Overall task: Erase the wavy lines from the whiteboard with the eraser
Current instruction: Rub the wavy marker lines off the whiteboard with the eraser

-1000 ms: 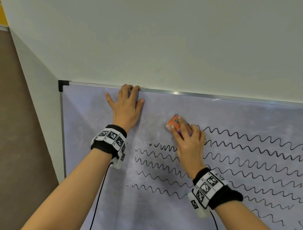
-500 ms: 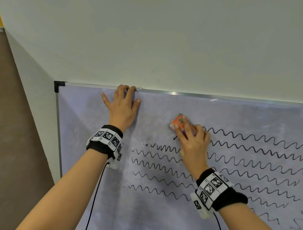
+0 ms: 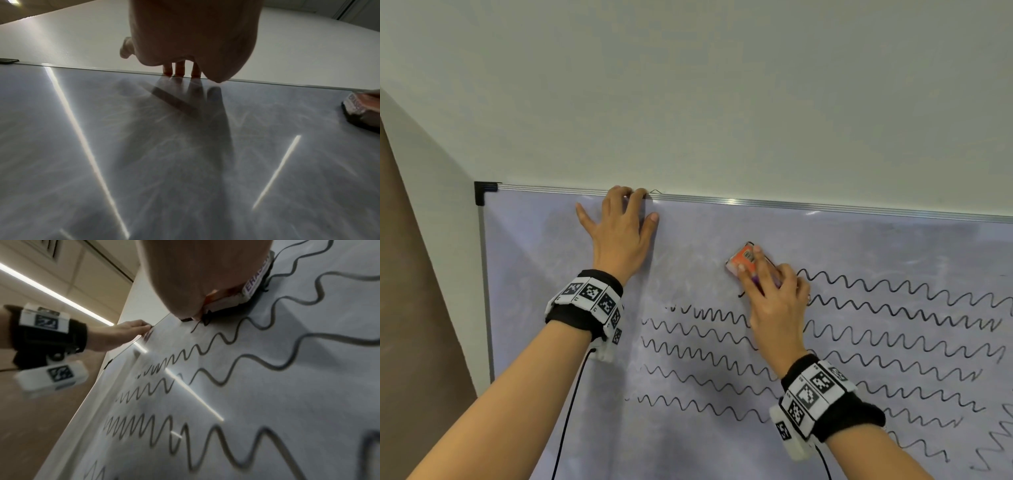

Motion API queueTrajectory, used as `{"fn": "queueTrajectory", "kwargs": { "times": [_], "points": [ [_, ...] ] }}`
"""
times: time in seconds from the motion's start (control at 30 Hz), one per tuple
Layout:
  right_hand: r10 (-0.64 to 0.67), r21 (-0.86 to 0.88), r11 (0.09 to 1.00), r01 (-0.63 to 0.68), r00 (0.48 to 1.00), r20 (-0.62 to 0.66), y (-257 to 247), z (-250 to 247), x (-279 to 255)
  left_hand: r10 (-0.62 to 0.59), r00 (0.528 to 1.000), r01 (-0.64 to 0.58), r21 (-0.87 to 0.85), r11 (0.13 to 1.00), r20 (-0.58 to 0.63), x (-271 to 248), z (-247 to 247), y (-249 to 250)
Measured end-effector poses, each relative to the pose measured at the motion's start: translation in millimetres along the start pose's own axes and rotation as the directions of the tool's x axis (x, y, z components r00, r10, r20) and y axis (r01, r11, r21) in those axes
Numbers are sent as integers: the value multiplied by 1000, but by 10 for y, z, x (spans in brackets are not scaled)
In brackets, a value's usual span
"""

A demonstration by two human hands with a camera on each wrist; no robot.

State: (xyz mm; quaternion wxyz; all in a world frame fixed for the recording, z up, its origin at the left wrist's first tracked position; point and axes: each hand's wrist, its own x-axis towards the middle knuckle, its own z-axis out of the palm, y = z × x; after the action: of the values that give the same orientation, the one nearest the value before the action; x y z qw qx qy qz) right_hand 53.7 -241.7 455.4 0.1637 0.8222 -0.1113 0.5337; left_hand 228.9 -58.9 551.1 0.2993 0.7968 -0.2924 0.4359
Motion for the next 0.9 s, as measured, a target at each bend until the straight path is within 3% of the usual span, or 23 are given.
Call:
{"fn": "queueTrajectory", "kwargs": {
  "times": [0.1,0.27,0.33,0.5,0.63,0.77,0.9],
  "points": [
    [12,11,1000,-12,1000,-18,-41,34,-103,5,1000,-5,1,1000,0,3,2,-15],
    [-132,-18,991,136,981,140,-104,10,-587,5,1000,-5,12,1000,20,2,-6,-24],
    [-118,-15,993,120,988,104,-19,-1,-496,5,1000,-5,19,1000,22,3,-8,-22],
    [67,5,998,-67,997,-42,176,-45,-59,1,1000,-2,15,1000,13,-1,-2,-9],
    [-2,-4,1000,2,999,-39,106,24,-378,-6,1000,5,12,1000,15,-7,2,8],
    [-102,-61,992,107,992,77,133,-11,-634,-15,1000,15,4,1000,11,-3,-7,39],
    [-37,-32,999,37,999,-8,275,-57,-365,-30,999,30,3,1000,20,8,-7,91]
  ]
}}
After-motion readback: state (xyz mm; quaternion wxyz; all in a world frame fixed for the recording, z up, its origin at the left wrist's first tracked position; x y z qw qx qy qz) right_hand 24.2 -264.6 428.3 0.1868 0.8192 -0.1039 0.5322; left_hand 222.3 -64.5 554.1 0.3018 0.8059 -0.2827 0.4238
